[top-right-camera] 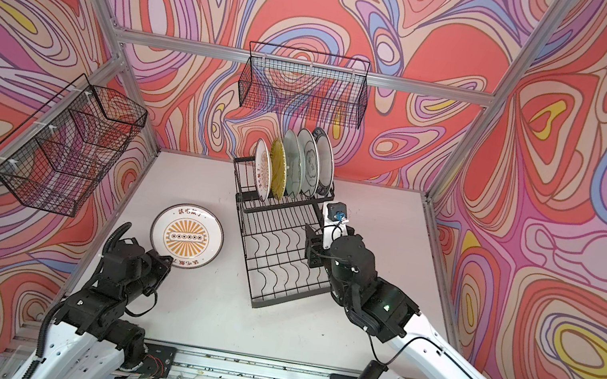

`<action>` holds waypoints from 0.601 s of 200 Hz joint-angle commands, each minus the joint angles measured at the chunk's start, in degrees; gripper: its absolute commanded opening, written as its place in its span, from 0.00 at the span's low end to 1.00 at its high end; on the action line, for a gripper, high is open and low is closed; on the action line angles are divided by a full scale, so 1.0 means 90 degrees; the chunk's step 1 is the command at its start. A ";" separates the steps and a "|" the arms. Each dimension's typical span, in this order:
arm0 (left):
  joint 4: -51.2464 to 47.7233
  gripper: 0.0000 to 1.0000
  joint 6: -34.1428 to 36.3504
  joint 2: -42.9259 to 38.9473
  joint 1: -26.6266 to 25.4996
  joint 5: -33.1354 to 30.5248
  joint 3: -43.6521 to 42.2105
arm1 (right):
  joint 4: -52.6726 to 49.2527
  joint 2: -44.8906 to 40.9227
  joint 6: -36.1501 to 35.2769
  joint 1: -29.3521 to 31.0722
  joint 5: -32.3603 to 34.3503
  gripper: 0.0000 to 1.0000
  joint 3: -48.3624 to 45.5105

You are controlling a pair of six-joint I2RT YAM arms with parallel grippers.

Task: Load the plates into the dish rack
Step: 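Lift the upright sunburst plate with the left gripper toward the rack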

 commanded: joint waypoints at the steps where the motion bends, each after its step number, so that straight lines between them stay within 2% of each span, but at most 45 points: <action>1: -0.0772 0.00 0.0255 -0.0250 0.0007 0.0417 0.0312 | -0.0111 0.0071 0.0084 -0.0042 -0.0074 0.65 0.0193; 48: -0.1222 0.00 0.0578 -0.0572 0.0007 0.1136 0.0319 | -0.0084 0.0110 0.0147 -0.0098 -0.0215 0.65 0.0183; 120: -0.0700 0.00 0.1115 -0.0287 0.0007 0.2428 0.0314 | -0.0195 0.0255 0.0358 -0.0431 -0.0666 0.65 0.0276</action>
